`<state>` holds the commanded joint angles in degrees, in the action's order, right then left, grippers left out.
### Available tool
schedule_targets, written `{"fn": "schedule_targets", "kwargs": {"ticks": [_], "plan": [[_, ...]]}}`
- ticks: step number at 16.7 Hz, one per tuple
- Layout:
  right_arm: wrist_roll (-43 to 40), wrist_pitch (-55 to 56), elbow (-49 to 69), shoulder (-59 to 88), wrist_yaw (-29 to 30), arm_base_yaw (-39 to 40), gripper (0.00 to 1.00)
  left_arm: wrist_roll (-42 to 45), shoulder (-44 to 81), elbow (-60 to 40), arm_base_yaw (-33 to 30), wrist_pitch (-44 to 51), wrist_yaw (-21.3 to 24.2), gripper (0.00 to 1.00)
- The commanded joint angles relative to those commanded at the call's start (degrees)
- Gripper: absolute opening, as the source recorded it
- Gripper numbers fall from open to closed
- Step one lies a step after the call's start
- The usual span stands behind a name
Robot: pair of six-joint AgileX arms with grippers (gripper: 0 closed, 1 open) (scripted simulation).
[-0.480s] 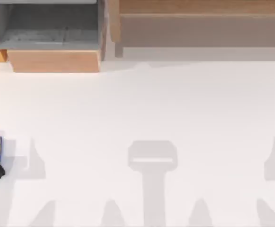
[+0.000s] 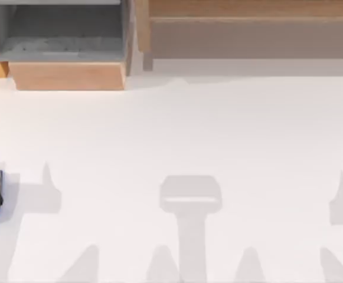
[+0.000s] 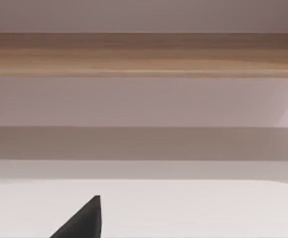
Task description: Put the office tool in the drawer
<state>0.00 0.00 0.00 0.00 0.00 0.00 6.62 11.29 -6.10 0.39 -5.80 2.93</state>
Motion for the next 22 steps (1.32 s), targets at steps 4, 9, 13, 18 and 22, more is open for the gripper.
{"fn": "schedule_targets", "kwargs": {"ticks": [4, 9, 13, 18, 22], "plan": [[0.0, 0.0, 0.0, 0.0, 0.0, 0.0, 1.0, 9.5, 17.5, -8.7, 1.1, -8.6, 4.1, 1.0], [0.0, 0.0, 0.0, 0.0, 0.0, 0.0, 1.0, 24.7, 42.9, -21.8, 3.9, -21.8, 9.9, 1.0], [0.0, 0.0, 0.0, 0.0, 0.0, 0.0, 1.0, 38.5, 63.6, -32.5, 7.3, -33.0, 14.2, 1.0], [0.0, 0.0, 0.0, 0.0, 0.0, 0.0, 1.0, 55.7, 86.9, -43.9, 12.5, -45.6, 18.7, 1.0], [0.0, 0.0, 0.0, 0.0, 0.0, 0.0, 1.0, 67.4, 101.6, -50.5, 16.7, -53.2, 21.3, 1.0]]}}
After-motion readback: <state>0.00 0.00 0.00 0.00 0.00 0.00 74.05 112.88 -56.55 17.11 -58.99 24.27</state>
